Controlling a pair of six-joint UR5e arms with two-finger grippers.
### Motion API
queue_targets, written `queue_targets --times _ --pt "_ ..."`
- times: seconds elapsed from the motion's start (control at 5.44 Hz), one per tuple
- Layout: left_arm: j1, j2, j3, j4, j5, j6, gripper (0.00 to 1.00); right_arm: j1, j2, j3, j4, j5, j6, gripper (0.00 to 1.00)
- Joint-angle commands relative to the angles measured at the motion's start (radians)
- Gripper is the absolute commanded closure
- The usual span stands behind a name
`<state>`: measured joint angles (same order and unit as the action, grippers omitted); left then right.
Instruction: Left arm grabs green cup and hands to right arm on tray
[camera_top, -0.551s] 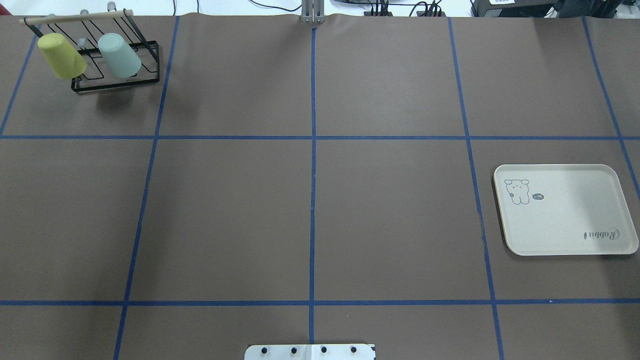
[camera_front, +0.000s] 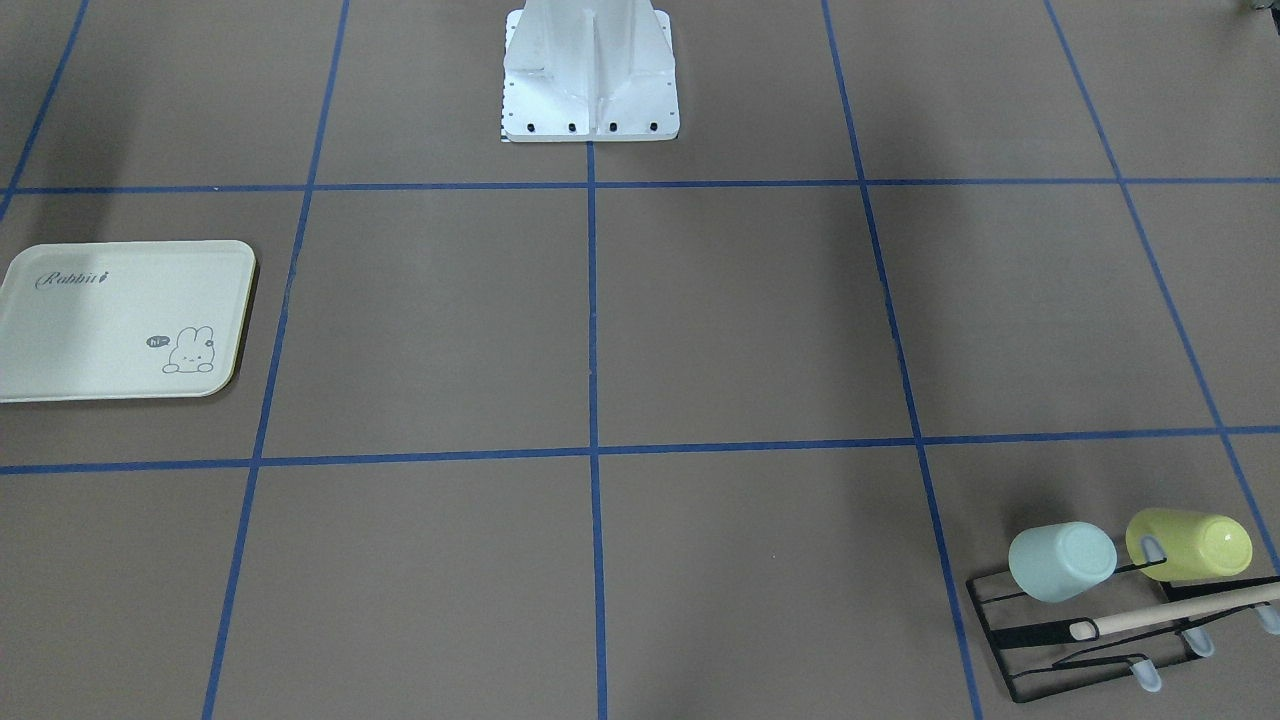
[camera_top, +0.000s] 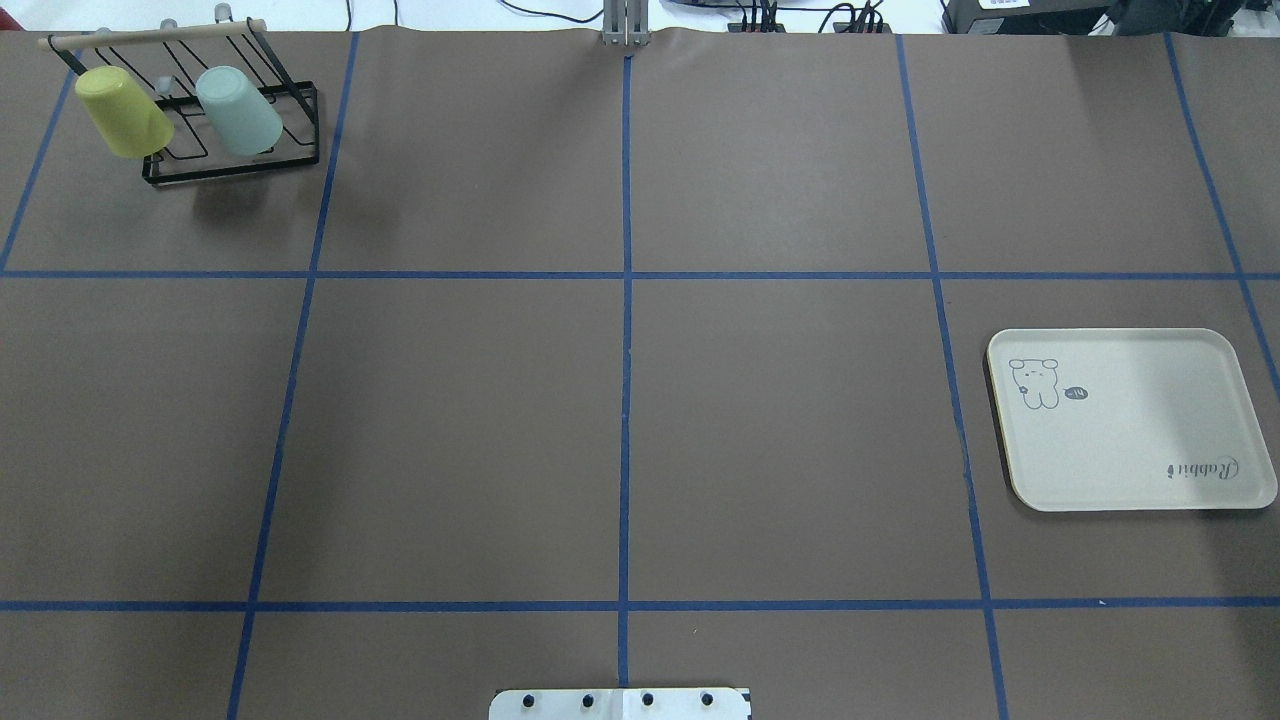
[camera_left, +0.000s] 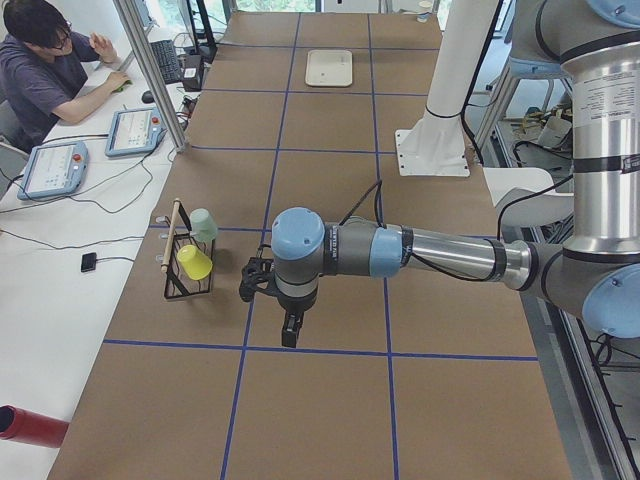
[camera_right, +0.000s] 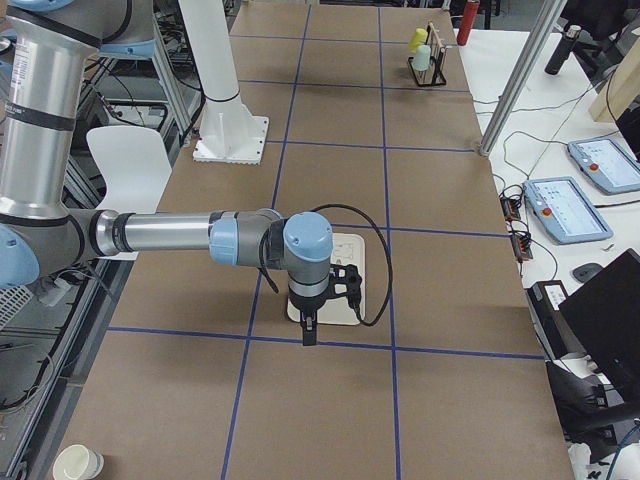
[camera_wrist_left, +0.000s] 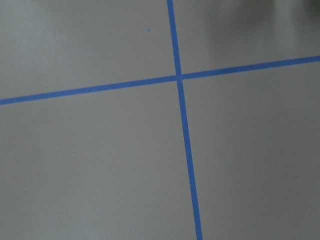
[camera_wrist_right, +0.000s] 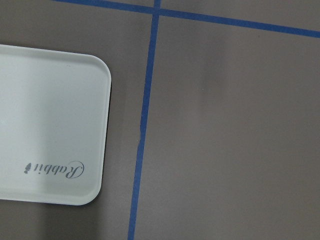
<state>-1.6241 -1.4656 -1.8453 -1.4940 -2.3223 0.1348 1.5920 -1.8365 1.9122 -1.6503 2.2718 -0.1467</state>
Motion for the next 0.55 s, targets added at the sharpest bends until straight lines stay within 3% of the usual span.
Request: queue_targets --times 0.0,0.37 --pt "0.045 -0.059 0.006 -0.139 -0.002 -0.01 0.0 -0.033 0.04 -0.004 0.07 0.021 0.06 0.0" --pt "0.098 -0.184 0.093 -0.163 -0.038 -0.172 0.0 -0.059 0.132 0.002 0.113 0.032 0.067 0.0"
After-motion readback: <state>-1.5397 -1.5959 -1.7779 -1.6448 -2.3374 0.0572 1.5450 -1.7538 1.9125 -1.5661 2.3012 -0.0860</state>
